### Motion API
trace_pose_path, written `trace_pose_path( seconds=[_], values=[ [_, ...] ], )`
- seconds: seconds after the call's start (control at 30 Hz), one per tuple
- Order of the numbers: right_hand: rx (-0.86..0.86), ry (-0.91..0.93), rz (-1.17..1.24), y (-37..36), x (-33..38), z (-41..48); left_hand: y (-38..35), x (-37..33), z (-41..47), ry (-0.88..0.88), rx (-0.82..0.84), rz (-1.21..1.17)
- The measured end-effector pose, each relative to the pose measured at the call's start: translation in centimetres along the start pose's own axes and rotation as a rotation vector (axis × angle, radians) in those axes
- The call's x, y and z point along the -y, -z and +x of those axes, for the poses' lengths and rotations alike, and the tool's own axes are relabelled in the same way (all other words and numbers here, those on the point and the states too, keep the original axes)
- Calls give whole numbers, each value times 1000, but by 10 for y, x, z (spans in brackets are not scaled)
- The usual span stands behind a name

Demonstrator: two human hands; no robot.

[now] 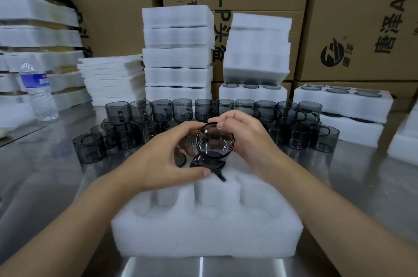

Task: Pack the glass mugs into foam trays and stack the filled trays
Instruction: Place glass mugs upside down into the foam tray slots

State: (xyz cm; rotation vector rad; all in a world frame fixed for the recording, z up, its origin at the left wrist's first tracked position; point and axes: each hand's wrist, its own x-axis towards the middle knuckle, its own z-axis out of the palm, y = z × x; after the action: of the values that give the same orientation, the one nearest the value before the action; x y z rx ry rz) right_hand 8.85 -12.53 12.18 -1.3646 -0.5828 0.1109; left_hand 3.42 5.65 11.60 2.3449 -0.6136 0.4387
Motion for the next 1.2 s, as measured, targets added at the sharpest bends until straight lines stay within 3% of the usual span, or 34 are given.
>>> trace_pose_path(
  seconds=[0.3,0.5,0.97,1.2],
  values=[
    [18,95,2,-1,2,-5,1,-1,-1,-30,10,-20],
    [64,75,-4,0,1,-5,2,1,0,-21,18,-39],
    [-54,-34,-140,-2,-2,-1,0,3,2,31,-10,-60],
    [-51,-41,-24,-2,-1,0,0,2,2,21,-102,-21]
  ],
)
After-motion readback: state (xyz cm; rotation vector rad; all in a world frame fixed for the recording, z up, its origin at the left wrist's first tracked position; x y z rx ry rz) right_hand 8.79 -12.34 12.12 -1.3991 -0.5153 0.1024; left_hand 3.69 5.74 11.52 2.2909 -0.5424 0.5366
